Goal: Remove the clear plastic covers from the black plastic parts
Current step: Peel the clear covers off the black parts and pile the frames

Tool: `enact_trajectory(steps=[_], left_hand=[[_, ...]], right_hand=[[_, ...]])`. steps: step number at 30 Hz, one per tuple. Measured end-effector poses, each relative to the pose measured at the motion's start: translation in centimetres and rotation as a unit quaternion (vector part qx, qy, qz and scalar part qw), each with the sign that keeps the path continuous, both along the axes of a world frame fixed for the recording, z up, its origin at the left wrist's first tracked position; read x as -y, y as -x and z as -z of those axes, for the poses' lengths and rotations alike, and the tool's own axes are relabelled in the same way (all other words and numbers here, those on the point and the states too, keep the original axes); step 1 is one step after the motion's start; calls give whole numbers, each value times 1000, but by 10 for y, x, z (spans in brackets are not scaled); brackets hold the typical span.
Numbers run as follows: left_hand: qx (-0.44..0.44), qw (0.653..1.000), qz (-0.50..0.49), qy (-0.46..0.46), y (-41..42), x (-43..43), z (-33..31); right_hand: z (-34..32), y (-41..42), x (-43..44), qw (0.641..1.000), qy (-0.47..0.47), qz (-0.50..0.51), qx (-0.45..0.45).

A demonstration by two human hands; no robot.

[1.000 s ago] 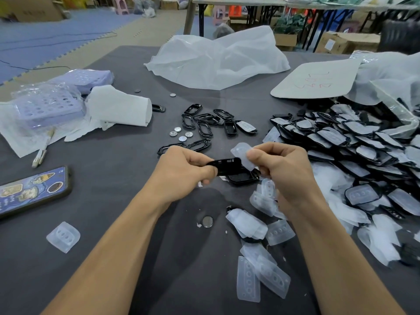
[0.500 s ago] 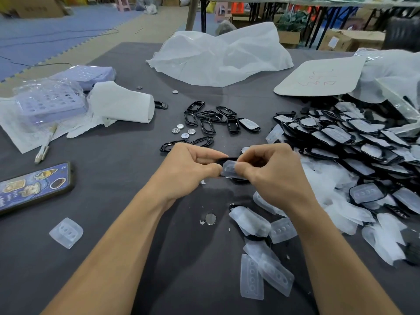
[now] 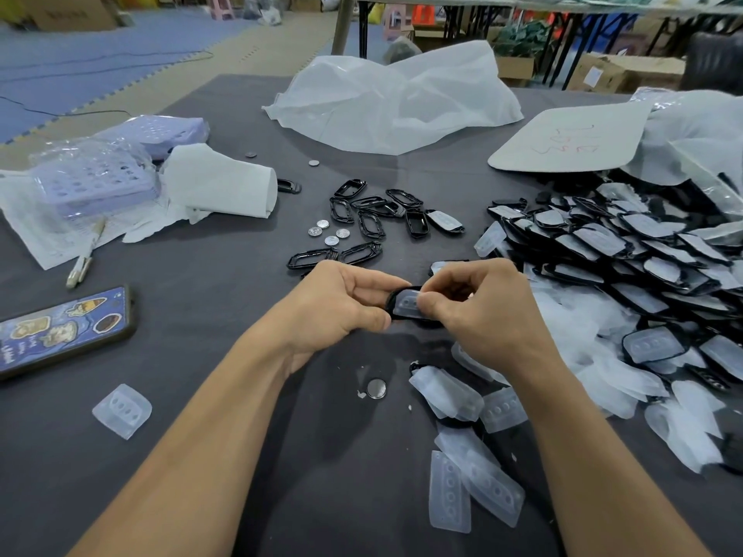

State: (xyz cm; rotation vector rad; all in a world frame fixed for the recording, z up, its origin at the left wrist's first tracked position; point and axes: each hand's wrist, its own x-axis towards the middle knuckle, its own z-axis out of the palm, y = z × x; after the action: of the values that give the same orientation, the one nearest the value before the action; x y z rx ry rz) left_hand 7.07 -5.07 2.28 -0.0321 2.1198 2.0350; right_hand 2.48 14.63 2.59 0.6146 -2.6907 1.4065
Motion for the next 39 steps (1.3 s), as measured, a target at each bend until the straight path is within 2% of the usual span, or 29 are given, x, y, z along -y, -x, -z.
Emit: enact_trajectory(steps=[13, 17, 19, 21, 23, 26, 31, 34, 39], left_hand=[[-5, 1000, -13, -2, -1, -7, -1], [-31, 997, -66, 16, 0, -11, -3], [-37, 996, -83, -12, 0, -12, -3], [-37, 995, -87, -39, 0, -12, -3], [-34, 993, -98, -56, 1, -12, -3], [-37, 989, -128, -58, 2, -14, -4], [-21, 992, -107, -63, 1, -9, -8], [-22, 997, -74, -27, 0, -8, -9], [-13, 993, -115, -7, 1, -12, -5]], right_hand=[[4, -4, 9, 996, -31, 68, -46], [5, -4, 9, 991, -14, 105, -84], [3, -5, 9, 989, 12, 115, -94], [2, -5, 9, 992, 45, 107, -53], [0, -4, 10, 990, 121, 63, 44], [-2, -2, 10, 962, 232, 29, 137], [-4, 0, 8, 951, 268, 48, 144], [-3, 1, 8, 953, 265, 54, 134], [-2, 0, 8, 956, 258, 52, 133]])
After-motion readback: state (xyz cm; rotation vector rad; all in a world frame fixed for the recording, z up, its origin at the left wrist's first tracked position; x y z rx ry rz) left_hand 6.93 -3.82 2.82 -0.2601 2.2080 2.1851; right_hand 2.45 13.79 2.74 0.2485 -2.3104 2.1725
